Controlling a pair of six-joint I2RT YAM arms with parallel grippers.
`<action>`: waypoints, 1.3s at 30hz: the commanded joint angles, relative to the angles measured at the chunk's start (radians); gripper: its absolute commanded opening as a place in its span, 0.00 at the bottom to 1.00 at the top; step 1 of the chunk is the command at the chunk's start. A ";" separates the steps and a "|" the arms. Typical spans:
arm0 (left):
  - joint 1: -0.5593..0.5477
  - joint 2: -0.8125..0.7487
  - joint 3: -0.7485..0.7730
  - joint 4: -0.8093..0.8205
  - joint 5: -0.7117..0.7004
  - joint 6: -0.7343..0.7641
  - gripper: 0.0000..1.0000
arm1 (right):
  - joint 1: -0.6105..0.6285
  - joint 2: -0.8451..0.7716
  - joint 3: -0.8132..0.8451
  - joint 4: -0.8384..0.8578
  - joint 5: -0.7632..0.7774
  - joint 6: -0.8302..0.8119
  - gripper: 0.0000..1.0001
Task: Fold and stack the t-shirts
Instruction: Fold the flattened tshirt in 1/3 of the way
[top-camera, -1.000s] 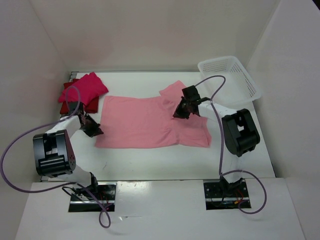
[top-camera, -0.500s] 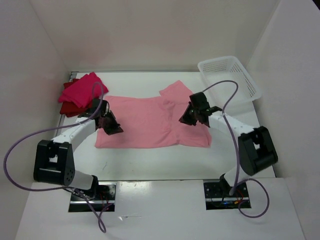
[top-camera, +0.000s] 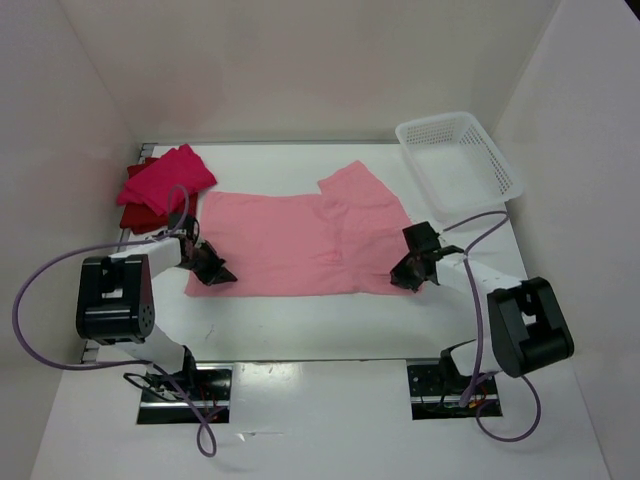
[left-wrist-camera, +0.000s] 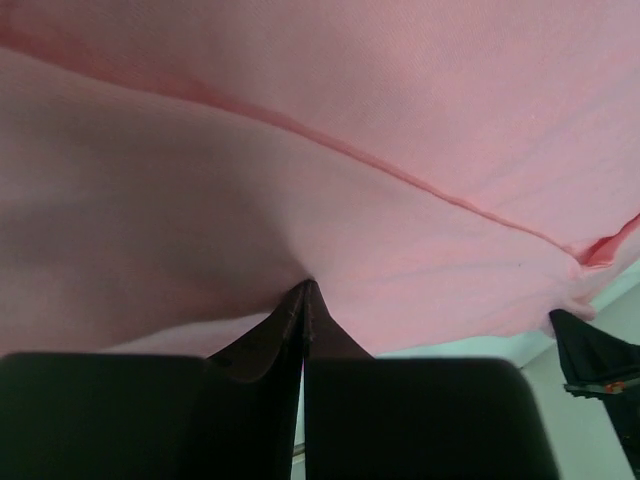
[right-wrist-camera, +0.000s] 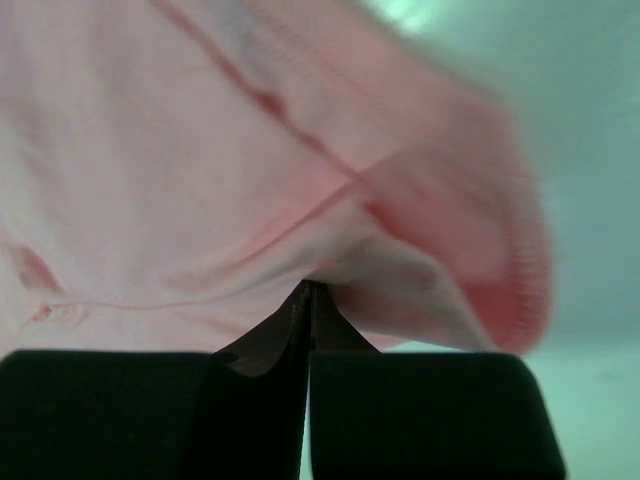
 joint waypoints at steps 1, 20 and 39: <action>0.058 0.015 -0.032 -0.038 -0.032 0.070 0.03 | -0.041 -0.089 -0.042 -0.079 0.085 0.056 0.00; -0.018 -0.200 0.106 -0.115 -0.040 0.061 0.20 | -0.005 -0.183 0.070 -0.168 0.000 -0.102 0.01; -0.264 -0.181 0.134 -0.080 -0.065 0.026 0.20 | 0.069 0.186 0.230 -0.292 0.180 -0.201 0.00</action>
